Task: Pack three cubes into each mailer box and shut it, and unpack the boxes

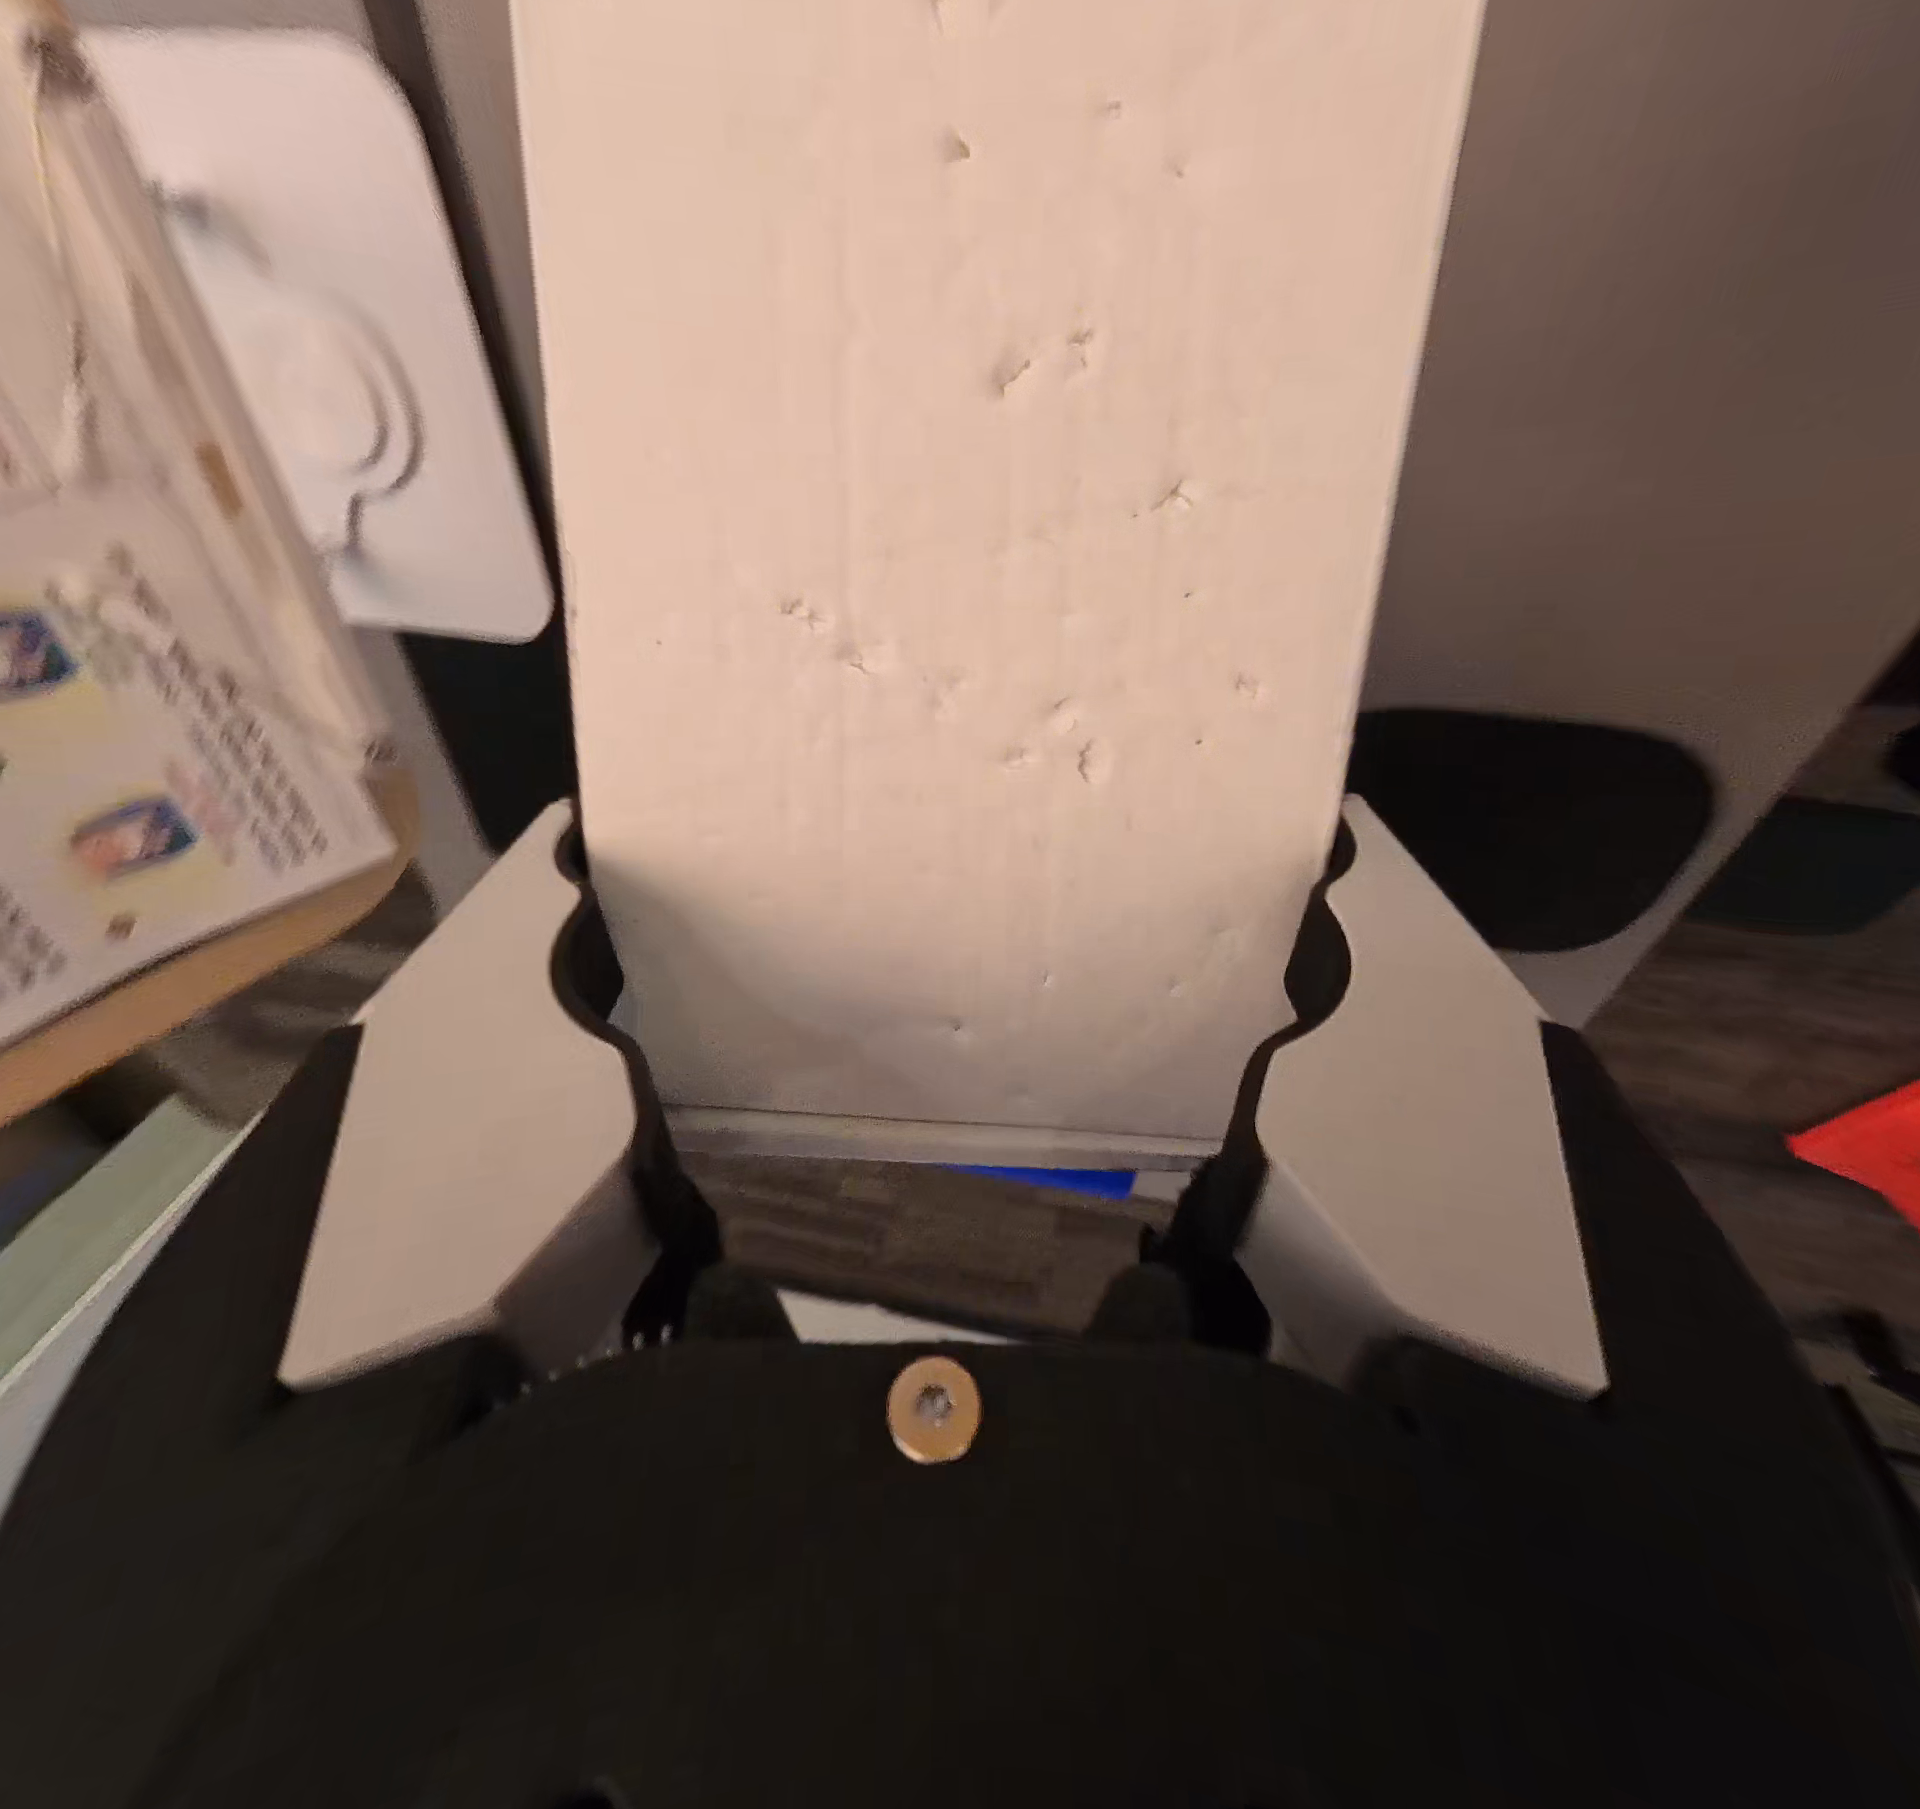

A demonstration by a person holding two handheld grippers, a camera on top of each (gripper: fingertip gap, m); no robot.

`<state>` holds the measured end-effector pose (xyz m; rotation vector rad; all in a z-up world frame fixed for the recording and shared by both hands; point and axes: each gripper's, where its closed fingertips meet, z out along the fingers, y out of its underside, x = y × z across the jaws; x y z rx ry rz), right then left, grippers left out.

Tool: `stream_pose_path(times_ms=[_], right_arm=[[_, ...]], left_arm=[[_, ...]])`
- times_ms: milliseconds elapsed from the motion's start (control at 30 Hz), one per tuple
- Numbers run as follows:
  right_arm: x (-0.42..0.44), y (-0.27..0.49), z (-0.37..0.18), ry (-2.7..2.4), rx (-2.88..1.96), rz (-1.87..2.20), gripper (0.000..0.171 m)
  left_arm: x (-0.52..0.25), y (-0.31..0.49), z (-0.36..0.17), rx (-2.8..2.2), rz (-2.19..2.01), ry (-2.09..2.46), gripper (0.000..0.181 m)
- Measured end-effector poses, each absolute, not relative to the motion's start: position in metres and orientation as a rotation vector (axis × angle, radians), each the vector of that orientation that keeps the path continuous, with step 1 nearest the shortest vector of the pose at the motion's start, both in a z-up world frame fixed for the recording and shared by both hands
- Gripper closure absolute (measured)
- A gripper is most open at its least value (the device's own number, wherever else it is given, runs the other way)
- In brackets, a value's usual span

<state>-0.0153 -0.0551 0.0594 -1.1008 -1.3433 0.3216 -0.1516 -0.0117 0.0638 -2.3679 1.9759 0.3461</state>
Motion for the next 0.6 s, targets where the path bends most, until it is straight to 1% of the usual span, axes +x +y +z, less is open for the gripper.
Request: stream_pose_path(times_ms=[33, 133, 200, 300, 333, 367, 400, 533, 567, 600], right_arm=[[-0.016, -0.061, 0.056, -1.341, -1.047, 0.229, 0.04], [-0.019, -0.074, 0.051, -1.3, -0.901, -0.007, 0.039], [-0.02, -0.069, 0.041, -1.275, -0.872, -0.131, 0.04], [-0.023, -0.061, 0.022, -1.273, -0.846, -0.146, 0.049], [-0.024, -0.064, 0.018, -1.274, -0.822, -0.106, 0.064], [-0.025, -0.069, 0.014, -1.29, -0.801, -0.047, 0.088], [-0.028, -0.075, 0.008, -1.321, -0.788, 0.02, 0.095], [-0.035, -0.083, -0.03, -1.459, -0.899, 0.192, 0.095], [-0.036, -0.087, -0.037, -1.478, -0.929, 0.264, 0.095], [-0.038, -0.09, -0.043, -1.492, -0.964, 0.334, 0.095]], left_arm=[[-0.137, -0.016, 0.06, -2.375, 0.278, 1.992, 0.049], [-0.106, -0.032, 0.047, -2.39, 0.063, 2.062, 0.049], [-0.089, -0.046, 0.036, -2.418, -0.132, 2.091, 0.049], [-0.072, -0.071, 0.018, -2.434, -0.446, 2.139, 0.049], [-0.07, -0.079, 0.01, -2.429, -0.529, 2.156, 0.05], [-0.07, -0.086, 0.0, -2.426, -0.597, 2.171, 0.05], [-0.072, -0.093, -0.012, -2.434, -0.663, 2.181, 0.05], [-0.078, -0.109, -0.05, -2.529, -0.929, 2.091, 0.05], [-0.08, -0.107, -0.057, -2.534, -0.941, 2.058, 0.052], [-0.081, -0.1, -0.065, -2.529, -0.904, 2.014, 0.057]])
